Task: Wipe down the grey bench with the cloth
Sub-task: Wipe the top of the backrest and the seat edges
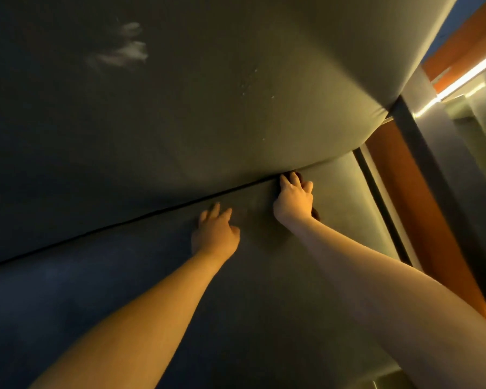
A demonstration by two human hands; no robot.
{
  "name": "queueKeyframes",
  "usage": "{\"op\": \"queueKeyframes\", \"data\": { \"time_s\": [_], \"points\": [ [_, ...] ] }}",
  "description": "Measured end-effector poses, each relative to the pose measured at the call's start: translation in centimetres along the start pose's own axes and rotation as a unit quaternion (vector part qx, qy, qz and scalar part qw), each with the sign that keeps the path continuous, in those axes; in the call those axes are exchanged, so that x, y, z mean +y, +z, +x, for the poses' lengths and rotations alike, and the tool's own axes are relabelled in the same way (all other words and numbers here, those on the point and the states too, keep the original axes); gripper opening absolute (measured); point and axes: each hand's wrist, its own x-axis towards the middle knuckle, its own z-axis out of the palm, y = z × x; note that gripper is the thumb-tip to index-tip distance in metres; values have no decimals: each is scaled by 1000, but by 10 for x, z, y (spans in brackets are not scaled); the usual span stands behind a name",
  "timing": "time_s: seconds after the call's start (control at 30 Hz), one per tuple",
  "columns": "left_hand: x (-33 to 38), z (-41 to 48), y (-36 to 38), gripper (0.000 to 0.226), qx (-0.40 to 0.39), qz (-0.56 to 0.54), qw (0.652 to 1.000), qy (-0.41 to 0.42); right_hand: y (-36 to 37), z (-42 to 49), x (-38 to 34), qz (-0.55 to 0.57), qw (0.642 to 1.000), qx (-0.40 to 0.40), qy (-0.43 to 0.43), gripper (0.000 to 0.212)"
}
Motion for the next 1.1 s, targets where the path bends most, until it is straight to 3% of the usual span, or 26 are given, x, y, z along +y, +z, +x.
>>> {"op": "queueKeyframes", "data": {
  "time_s": [0.1, 0.23, 0.37, 0.5, 0.63, 0.77, 0.9, 1.1],
  "points": [
    [-44, -17, 8, 62, 21, 21, 999, -20, 20, -9, -27, 11, 1000, -18, -19, 62],
    [-72, -25, 16, 62, 4, -57, 998, 23, 34, -20, -56, 17, 999, -26, -13, 62],
    [-81, -22, 8, 57, -2, -104, 994, 36, 57, -43, -95, 0, 995, -78, -69, 60],
    [-101, -38, 4, 47, -4, -177, 984, 23, 71, -66, -132, 61, 985, -144, -76, 61],
    [-133, -61, -1, 54, -41, -226, 973, -6, 70, -107, -164, 145, 964, -222, -34, 69],
    [-142, -105, -34, 54, -47, -364, 930, 3, 58, -166, -194, 271, 945, -183, 16, 70],
    [-150, -167, -85, 48, -49, -464, 884, -15, 19, -231, -225, 406, 889, -189, 93, 63],
    [-169, -264, -166, 43, -34, -559, 827, -39, -52, -318, -290, 453, 866, -194, 85, 62]
  ]
}}
